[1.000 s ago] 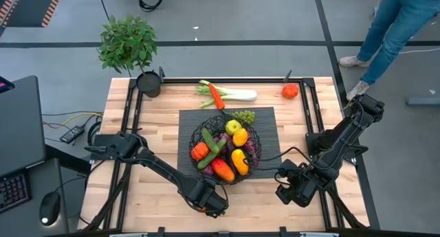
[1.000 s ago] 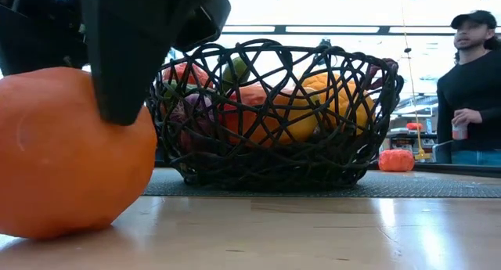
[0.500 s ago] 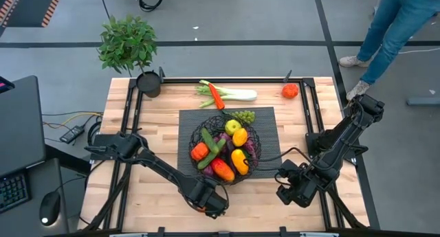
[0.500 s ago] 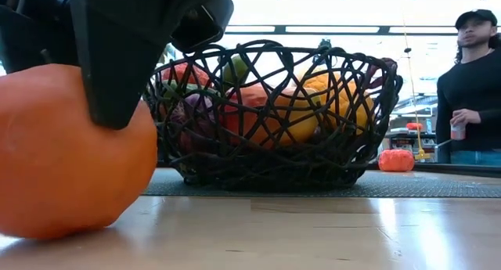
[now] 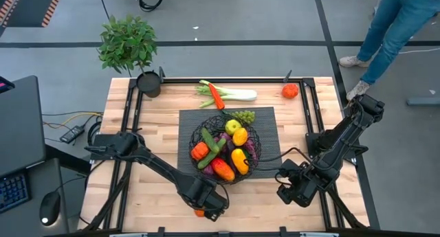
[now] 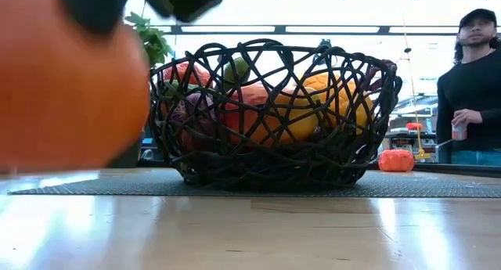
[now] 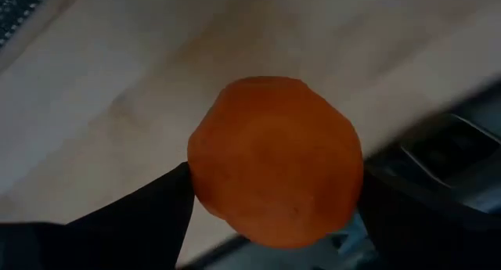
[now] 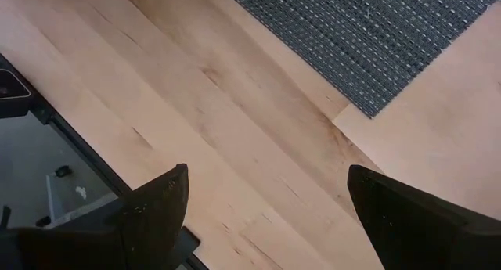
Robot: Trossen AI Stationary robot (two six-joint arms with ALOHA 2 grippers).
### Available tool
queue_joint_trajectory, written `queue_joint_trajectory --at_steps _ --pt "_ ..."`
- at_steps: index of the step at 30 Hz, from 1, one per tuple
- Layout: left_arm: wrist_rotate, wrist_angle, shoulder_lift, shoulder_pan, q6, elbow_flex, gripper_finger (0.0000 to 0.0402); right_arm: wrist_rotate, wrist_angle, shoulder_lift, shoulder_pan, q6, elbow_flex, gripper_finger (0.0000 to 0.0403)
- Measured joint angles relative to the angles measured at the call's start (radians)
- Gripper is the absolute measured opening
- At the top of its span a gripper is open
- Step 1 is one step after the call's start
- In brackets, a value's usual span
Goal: Build produce basket
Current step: Put the orange into the black wire basket
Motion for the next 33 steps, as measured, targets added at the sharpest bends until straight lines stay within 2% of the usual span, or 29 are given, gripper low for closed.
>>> queue_joint_trajectory --at_steps 5,8,13,16,18,23,28,33 --pt "-0.016 -0.034 -0.033 0.0 0.016 0.073 0.0328 0.0 0.0 0.0 0.0 -0.001 0.0 0.0352" --pt "-0.059 -0.079 -0.057 0.006 0.038 0.142 0.0327 -0.001 0.001 0.0 0.0 -0.002 0.0 0.0352" --pt "-0.21 -0.228 -0.062 0.051 0.154 0.326 0.0327 0.0 0.001 0.0 0.0 -0.001 0.0 0.0352" --pt "-0.339 -0.224 -0.064 0.09 0.271 0.405 0.0327 0.001 0.001 0.0 0.0 -0.001 0.0 0.0352" --pt "-0.387 -0.22 -0.063 0.12 0.351 0.437 0.0327 0.001 0.001 0.0 0.0 -0.002 0.0 0.0352" --pt "-0.399 -0.165 -0.061 0.201 0.453 0.442 0.0329 0.0 0.001 0.0 0.0 0.005 0.0 0.0352" --pt "-0.315 -0.178 -0.061 0.26 0.487 0.44 0.0345 -0.001 0.0 0.0 0.0 0.033 0.0 0.0352" --pt "-0.309 -0.172 -0.061 0.284 0.617 0.44 0.0351 -0.002 0.0 0.0 0.0 0.038 0.0 0.0352"
